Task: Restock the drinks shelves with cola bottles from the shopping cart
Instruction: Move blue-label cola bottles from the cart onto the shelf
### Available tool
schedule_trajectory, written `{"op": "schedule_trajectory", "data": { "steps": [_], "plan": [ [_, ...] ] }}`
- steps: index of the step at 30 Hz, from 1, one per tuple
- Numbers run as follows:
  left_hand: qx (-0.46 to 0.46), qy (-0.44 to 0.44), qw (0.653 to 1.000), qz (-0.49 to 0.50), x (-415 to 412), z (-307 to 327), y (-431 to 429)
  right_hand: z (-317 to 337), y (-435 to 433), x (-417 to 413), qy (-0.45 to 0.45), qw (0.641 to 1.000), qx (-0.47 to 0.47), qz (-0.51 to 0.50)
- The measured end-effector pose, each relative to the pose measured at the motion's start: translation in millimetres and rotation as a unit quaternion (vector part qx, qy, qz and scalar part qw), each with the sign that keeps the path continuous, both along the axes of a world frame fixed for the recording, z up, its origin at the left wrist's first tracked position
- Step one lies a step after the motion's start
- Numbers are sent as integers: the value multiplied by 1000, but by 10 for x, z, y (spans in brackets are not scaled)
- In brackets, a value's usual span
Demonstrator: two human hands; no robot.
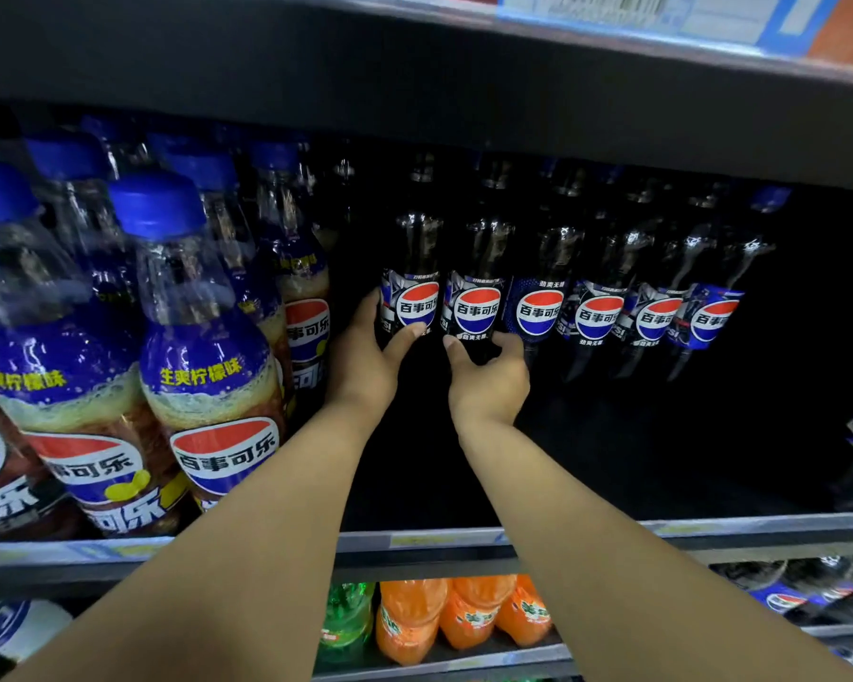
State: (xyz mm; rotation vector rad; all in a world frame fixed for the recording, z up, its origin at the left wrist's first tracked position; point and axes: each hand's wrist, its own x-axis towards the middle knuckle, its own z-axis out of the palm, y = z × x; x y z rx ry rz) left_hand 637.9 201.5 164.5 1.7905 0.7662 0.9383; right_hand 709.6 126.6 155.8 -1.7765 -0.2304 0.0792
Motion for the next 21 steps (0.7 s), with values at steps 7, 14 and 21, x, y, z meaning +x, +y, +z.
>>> {"op": "schedule_trajectory", "data": {
  "steps": [7,14,21],
  "plan": [
    [4,20,1000,-14,7,-52,39,57,-2,-24,40,999,-6,5],
    [-7,89,995,41,-25,-46,-168,188,-380,-61,59,989,-88,100],
    [36,319,947,-22,-516,59,-707,407,-873,-465,-103,900,-375,196]
  ]
}}
